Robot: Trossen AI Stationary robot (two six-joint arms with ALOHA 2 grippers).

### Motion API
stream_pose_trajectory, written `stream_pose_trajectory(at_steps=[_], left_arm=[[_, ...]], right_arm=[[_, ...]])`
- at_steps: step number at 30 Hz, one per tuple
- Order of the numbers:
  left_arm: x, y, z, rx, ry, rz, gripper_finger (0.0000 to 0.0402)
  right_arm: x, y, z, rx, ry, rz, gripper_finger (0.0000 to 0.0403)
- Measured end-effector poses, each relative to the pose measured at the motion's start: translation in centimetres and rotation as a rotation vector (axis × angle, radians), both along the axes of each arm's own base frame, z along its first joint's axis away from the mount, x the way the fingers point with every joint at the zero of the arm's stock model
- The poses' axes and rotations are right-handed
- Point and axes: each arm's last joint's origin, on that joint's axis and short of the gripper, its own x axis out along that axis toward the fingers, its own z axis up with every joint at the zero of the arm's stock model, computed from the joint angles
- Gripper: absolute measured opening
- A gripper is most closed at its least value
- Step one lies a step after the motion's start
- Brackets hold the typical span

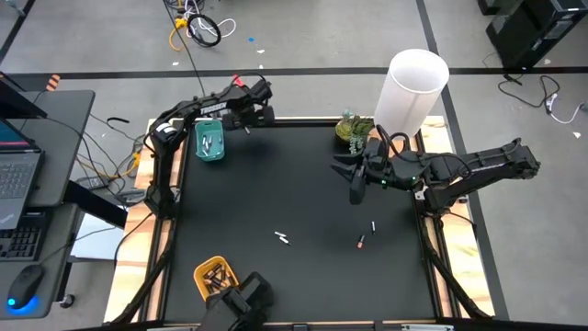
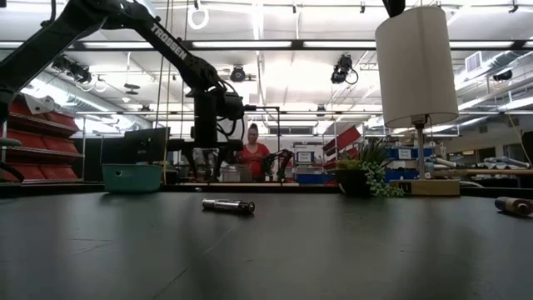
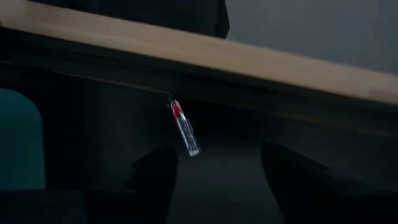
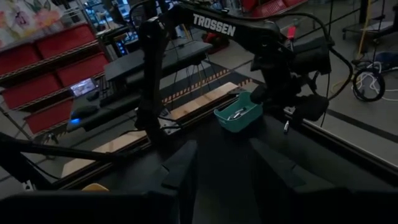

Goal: Sort batteries
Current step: Put the silver battery into the blue bin

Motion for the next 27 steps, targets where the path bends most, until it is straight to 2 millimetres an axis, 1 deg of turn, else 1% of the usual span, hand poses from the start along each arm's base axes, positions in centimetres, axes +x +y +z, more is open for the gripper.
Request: stream_pose_trajectory(at_steps=[2,7,10,17,23,27], left_arm=[[0.0,0.1,-0.2,0.002,-0.006,0.023,0.024],[-0.3,-0.2,-1.7,-0.036,0.003,0.123,0.023],[-0.3,-0.1,-1.6,0.013,0.018,0.159,0.0228],[-0.8,0.4,-1.6,0.016,0.006,0.214,0.0224],[-0.9,0.1,-1.8,-0.012,0.014,0.255,0.02],[-1.1,0.3,-1.8,-0.011,0.016,0.274,0.0185]], right_arm=[[0.0,0.0,0.0,0.0,0.0,0.0,0.0126],[0.0,0.0,0.0,0.002,0.0,0.0,0.0126],[0.0,0.0,0.0,0.004,-0.001,-0.001,0.0126],[0.0,0.0,0.0,0.013,-0.004,-0.003,0.0126],[0.0,0.0,0.0,0.021,-0.008,-0.005,0.0126],[0.0,0.0,0.0,0.026,-0.012,-0.011,0.0126]])
